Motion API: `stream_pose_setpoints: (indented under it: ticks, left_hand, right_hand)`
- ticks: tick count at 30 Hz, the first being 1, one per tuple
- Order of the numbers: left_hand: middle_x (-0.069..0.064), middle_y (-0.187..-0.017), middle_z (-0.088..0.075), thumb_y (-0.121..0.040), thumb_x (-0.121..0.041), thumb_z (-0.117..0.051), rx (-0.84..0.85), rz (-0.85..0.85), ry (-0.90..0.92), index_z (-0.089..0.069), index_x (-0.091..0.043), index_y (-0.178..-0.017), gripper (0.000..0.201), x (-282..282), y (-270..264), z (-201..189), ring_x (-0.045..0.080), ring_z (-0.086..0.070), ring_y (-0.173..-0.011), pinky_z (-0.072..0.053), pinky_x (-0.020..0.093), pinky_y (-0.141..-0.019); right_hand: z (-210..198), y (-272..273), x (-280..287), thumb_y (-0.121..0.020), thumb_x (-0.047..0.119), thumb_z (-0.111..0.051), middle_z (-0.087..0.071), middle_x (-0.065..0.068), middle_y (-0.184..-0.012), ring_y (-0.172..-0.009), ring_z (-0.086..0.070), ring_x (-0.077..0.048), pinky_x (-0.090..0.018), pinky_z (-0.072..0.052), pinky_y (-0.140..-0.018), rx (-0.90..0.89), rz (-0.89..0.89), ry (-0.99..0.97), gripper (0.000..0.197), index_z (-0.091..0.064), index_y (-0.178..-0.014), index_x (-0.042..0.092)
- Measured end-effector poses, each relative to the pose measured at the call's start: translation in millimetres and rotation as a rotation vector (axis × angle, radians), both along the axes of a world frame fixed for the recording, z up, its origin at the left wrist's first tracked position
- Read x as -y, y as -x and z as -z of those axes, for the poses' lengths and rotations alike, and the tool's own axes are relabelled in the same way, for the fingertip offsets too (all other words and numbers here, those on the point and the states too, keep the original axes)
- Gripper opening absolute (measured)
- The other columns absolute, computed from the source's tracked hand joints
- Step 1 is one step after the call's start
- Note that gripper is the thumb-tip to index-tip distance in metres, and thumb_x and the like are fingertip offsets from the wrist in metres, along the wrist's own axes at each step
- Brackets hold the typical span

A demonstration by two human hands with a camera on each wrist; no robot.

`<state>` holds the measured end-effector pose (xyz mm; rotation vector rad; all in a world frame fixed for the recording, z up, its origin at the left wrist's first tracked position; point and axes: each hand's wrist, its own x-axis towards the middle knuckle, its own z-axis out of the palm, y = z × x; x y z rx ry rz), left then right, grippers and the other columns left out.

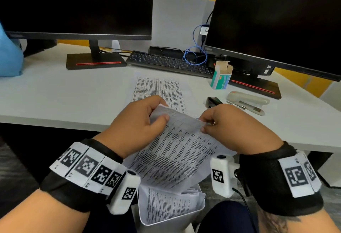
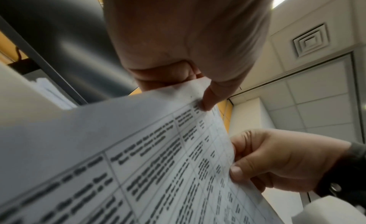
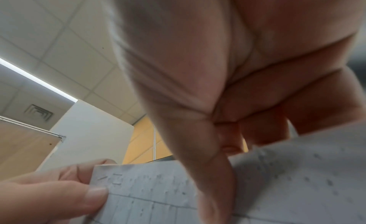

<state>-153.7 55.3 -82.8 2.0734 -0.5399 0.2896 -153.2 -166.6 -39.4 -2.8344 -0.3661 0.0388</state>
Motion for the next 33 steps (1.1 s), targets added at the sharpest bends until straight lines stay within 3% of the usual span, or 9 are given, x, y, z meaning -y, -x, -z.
stream_pose_setpoints:
  ticks: [3, 7, 11, 15, 22, 27, 29, 31, 33]
  left_hand:
    - [0.001, -0.072, -0.065, -0.087, -0.033, -0.058, 0.007, -0.01, -0.091, -0.056, -0.025, -0.082, 0.009, -0.3, -2.6, 0.9, 0.02, -0.062, -0.069, -0.051, 0.039, -0.064]
    - [-0.005, -0.071, -0.062, -0.089, -0.029, -0.063, -0.054, 0.029, -0.424, -0.052, -0.032, -0.074, 0.018, -0.6, -5.2, 17.1, 0.007, -0.056, -0.066, -0.043, 0.029, -0.06]
    - [-0.014, -0.068, -0.054, -0.091, -0.026, -0.059, -0.013, 0.031, -0.606, -0.055, -0.03, -0.082, 0.01, 2.0, -7.0, 32.8, 0.0, -0.048, -0.065, -0.031, 0.017, -0.055]
    - [-0.011, -0.072, -0.058, -0.091, -0.02, -0.057, 0.018, -0.03, -0.598, -0.062, -0.024, -0.089, 0.007, 1.2, -9.0, 36.3, 0.008, -0.051, -0.07, -0.041, 0.028, -0.063]
    - [-0.013, -0.062, -0.05, -0.089, -0.021, -0.057, 0.036, -0.083, -0.576, -0.054, -0.031, -0.08, 0.014, -3.0, -10.1, 30.2, 0.006, -0.048, -0.064, -0.039, 0.027, -0.058]
    - [-0.011, -0.062, -0.052, -0.089, -0.02, -0.057, 0.011, -0.087, -0.561, -0.057, -0.027, -0.081, 0.01, -1.2, -7.7, 29.3, 0.007, -0.05, -0.063, -0.038, 0.027, -0.056]
    - [-0.009, -0.06, -0.052, -0.089, -0.021, -0.057, 0.011, -0.087, -0.539, -0.055, -0.027, -0.079, 0.012, -1.2, -6.8, 25.9, 0.006, -0.049, -0.062, -0.037, 0.027, -0.056]
    - [-0.009, -0.057, -0.05, -0.089, -0.019, -0.058, 0.01, -0.083, -0.523, -0.055, -0.027, -0.077, 0.014, -1.0, -6.4, 22.4, 0.003, -0.048, -0.058, -0.034, 0.023, -0.053]
    - [-0.01, -0.061, -0.054, -0.088, -0.019, -0.058, -0.014, -0.057, -0.524, -0.057, -0.027, -0.077, 0.014, -0.6, -6.7, 21.1, 0.003, -0.049, -0.06, -0.037, 0.024, -0.054]
  right_hand:
    - [4.3, 0.4, 0.2, -0.091, 0.022, -0.065, -0.065, 0.006, -0.082, -0.076, -0.059, -0.011, -0.013, -0.036, -0.056, -0.045, -0.012, 0.022, 0.008, -0.071, -0.093, 0.027]
    - [24.8, -3.1, 1.2, -0.089, 0.017, -0.066, -0.059, 0.009, -0.074, -0.074, -0.057, -0.011, -0.015, -0.036, -0.054, -0.135, -0.006, 0.072, 0.012, -0.069, -0.084, 0.027]
    - [38.8, -6.7, 0.8, -0.089, 0.013, -0.064, -0.065, 0.001, -0.084, -0.078, -0.058, -0.014, -0.019, -0.038, -0.057, -0.185, -0.002, 0.071, 0.014, -0.075, -0.092, 0.021]
    - [39.3, -7.6, -3.3, -0.094, 0.014, -0.059, -0.06, 0.001, -0.091, -0.083, -0.053, -0.013, -0.02, -0.034, -0.068, -0.199, -0.02, 0.11, 0.02, -0.072, -0.107, 0.02]
    - [40.2, -9.1, -7.7, -0.095, 0.012, -0.055, -0.068, -0.003, -0.11, -0.096, -0.06, -0.017, -0.02, -0.032, -0.068, -0.163, -0.038, 0.069, 0.027, -0.071, -0.115, 0.021]
    - [38.7, -6.7, -5.0, -0.096, 0.013, -0.056, -0.067, -0.002, -0.104, -0.09, -0.058, -0.015, -0.02, -0.032, -0.058, -0.135, -0.055, 0.062, 0.024, -0.071, -0.114, 0.02]
    - [39.4, -7.4, -2.8, -0.095, 0.013, -0.057, -0.063, 0.001, -0.093, -0.082, -0.053, -0.012, -0.007, -0.031, -0.052, -0.107, -0.057, 0.025, 0.021, -0.072, -0.109, 0.019]
    - [42.1, -8.6, -1.4, -0.094, 0.014, -0.059, -0.061, 0.002, -0.089, -0.081, -0.053, -0.011, -0.002, -0.028, -0.053, -0.111, -0.054, 0.01, 0.019, -0.073, -0.106, 0.019]
    - [47.7, -9.9, -0.7, -0.092, 0.014, -0.061, -0.061, 0.005, -0.085, -0.081, -0.055, -0.012, -0.005, -0.031, -0.056, -0.132, -0.048, 0.009, 0.017, -0.073, -0.103, 0.02]
